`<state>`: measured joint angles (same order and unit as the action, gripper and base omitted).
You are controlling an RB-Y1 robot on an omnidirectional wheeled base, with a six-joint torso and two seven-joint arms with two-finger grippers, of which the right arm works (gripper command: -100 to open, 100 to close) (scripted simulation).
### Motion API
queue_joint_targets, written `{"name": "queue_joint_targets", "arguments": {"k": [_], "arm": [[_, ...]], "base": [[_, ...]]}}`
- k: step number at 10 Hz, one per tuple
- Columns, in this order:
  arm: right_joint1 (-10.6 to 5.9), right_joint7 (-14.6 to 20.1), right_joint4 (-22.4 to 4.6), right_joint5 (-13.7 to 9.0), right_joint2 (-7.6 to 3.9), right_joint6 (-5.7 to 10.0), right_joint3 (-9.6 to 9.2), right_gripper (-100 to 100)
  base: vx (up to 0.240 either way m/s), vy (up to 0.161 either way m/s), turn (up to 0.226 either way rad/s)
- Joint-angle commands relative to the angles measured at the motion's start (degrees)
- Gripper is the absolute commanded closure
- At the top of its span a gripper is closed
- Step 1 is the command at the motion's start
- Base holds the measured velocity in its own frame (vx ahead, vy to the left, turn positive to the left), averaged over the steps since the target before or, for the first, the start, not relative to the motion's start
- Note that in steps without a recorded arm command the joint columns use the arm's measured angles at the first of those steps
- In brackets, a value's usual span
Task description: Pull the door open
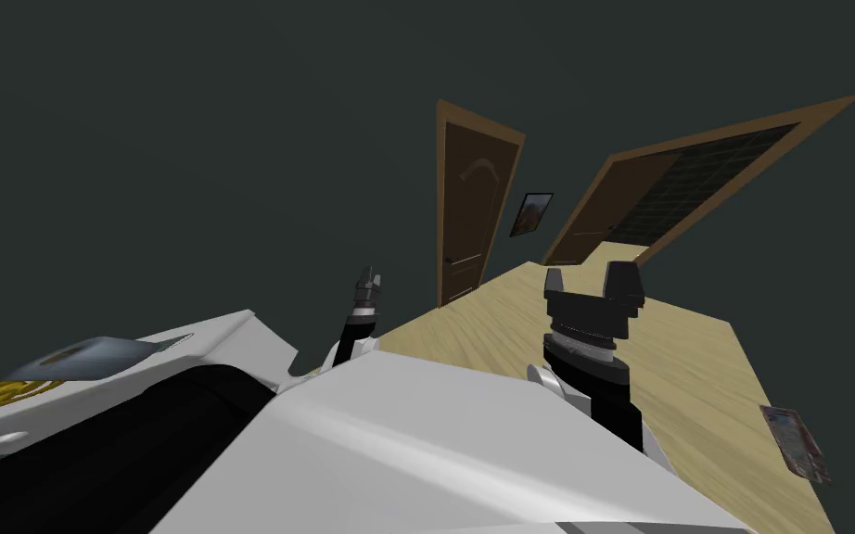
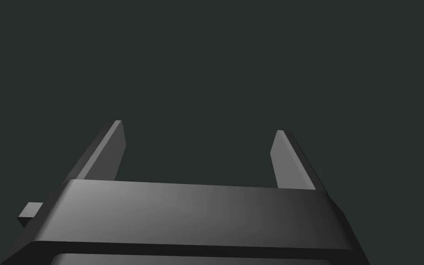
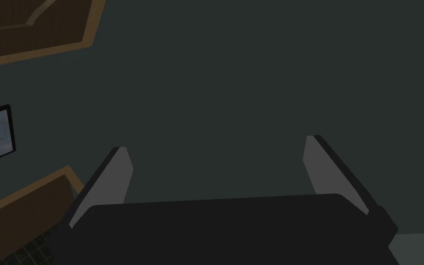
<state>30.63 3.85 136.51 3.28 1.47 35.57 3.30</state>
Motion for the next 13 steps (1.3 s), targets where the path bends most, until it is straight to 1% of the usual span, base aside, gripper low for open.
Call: {"name": "queue_joint_targets", "arguments": {"k": [1,2,6,7,11,12,13], "arm": [[-0.69,0.0,-1.7,-0.2,-0.47,0.10,0.01,-100],[-1.59,0.1,-3.9,-0.5,-1.05,0.23,0.03,-100],[-4.06,0.3,-9.6,-1.2,-2.56,0.59,0.07,-100],[-4.06,0.3,-9.9,-1.2,-2.56,0.59,0.07,-100],[-7.51,0.5,-17.4,-2.2,-4.52,1.10,0.13,-100],[-7.51,0.5,-18.4,-2.2,-4.52,1.10,0.13,-100],[-8.51,0.6,-20.4,-2.5,-5.06,1.24,0.14,-100]], "base": [[0.095,0.003,0.107],[0.046,-0.050,0.198],[0.055,-0.054,0.135],[0.041,-0.035,0.058],[0.064,-0.053,0.163],[0.057,-0.054,0.084],[0.053,-0.037,0.135]]}}
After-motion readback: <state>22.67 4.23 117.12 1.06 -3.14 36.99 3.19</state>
